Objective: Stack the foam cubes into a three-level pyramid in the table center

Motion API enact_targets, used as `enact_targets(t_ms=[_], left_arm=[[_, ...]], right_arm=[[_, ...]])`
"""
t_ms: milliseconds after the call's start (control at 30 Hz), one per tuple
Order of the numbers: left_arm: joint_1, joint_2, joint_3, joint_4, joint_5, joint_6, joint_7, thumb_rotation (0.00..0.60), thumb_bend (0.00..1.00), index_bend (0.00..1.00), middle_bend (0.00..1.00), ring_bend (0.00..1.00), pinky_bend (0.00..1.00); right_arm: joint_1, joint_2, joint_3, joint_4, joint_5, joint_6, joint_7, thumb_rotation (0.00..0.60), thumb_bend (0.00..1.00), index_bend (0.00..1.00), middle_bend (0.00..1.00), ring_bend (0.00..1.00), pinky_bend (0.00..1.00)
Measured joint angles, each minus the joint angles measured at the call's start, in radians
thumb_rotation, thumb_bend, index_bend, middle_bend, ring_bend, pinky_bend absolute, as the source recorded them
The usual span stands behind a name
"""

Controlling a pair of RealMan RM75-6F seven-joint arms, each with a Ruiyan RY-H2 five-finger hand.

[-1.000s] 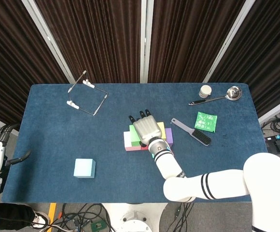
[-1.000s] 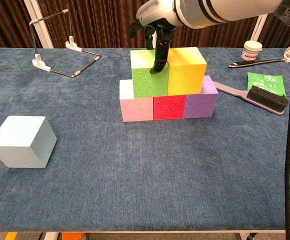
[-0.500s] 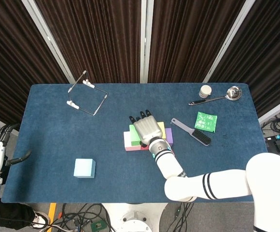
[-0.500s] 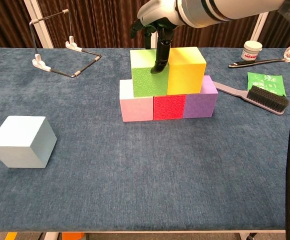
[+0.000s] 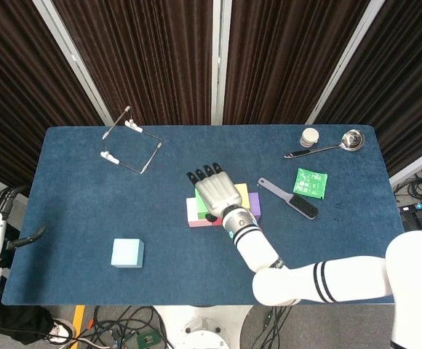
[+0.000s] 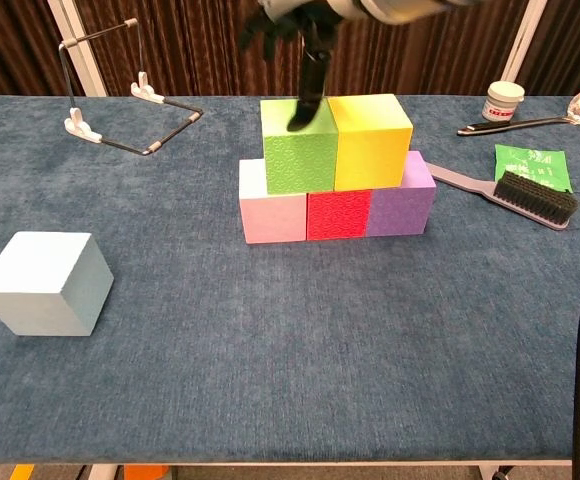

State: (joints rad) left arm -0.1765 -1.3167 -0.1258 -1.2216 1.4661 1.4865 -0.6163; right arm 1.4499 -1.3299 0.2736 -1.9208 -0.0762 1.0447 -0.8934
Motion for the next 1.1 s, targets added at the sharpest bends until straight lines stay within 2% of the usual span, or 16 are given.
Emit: enact_targets(t_ms=[167, 367, 500, 633, 767, 900, 1100], left_arm=[[0.007, 0.002, -0.007, 0.012, -0.017, -0.002, 0.000, 0.600, 0.19, 0.12, 0.12, 0.04, 0.11], [0.009, 0.009, -0.012, 0.013, -0.025, -0.004, 0.010, 0.600, 0.19, 0.12, 0.12, 0.04, 0.11], [0.010, 0.023, 0.012, 0.008, 0.006, -0.014, -0.020, 0.600, 0.18, 0.12, 0.12, 0.04, 0.11], [0.006, 0.069, 0.069, -0.020, 0.082, -0.033, -0.052, 0.600, 0.09, 0.11, 0.12, 0.03, 0.11], [-0.005, 0.125, 0.126, -0.096, 0.148, -0.071, -0.045, 0.600, 0.06, 0.11, 0.12, 0.03, 0.10], [-0.019, 0.164, 0.168, -0.218, 0.179, -0.113, -0.030, 0.600, 0.06, 0.11, 0.12, 0.03, 0.10], [-0.033, 0.131, 0.175, -0.332, 0.184, -0.135, 0.086, 0.600, 0.06, 0.10, 0.12, 0.03, 0.10]], right_arm=[[-0.018, 0.046, 0.052, -0.071, -0.129, -0.022, 0.078, 0.600, 0.11, 0.00, 0.11, 0.00, 0.00], [-0.017, 0.056, 0.071, -0.099, -0.161, -0.078, 0.138, 0.600, 0.10, 0.00, 0.12, 0.00, 0.00], [-0.017, 0.048, 0.062, -0.094, -0.220, -0.092, 0.170, 0.600, 0.10, 0.00, 0.12, 0.00, 0.00], [-0.027, 0.073, 0.051, -0.097, -0.245, -0.072, 0.193, 0.600, 0.10, 0.00, 0.12, 0.00, 0.00], [-0.055, 0.119, 0.045, -0.105, -0.255, -0.055, 0.222, 0.600, 0.11, 0.00, 0.12, 0.00, 0.00], [-0.102, 0.173, 0.030, -0.108, -0.284, -0.043, 0.257, 0.600, 0.12, 0.00, 0.12, 0.00, 0.00], [-0.193, 0.247, -0.005, -0.086, -0.329, -0.059, 0.342, 0.600, 0.12, 0.00, 0.11, 0.00, 0.00]])
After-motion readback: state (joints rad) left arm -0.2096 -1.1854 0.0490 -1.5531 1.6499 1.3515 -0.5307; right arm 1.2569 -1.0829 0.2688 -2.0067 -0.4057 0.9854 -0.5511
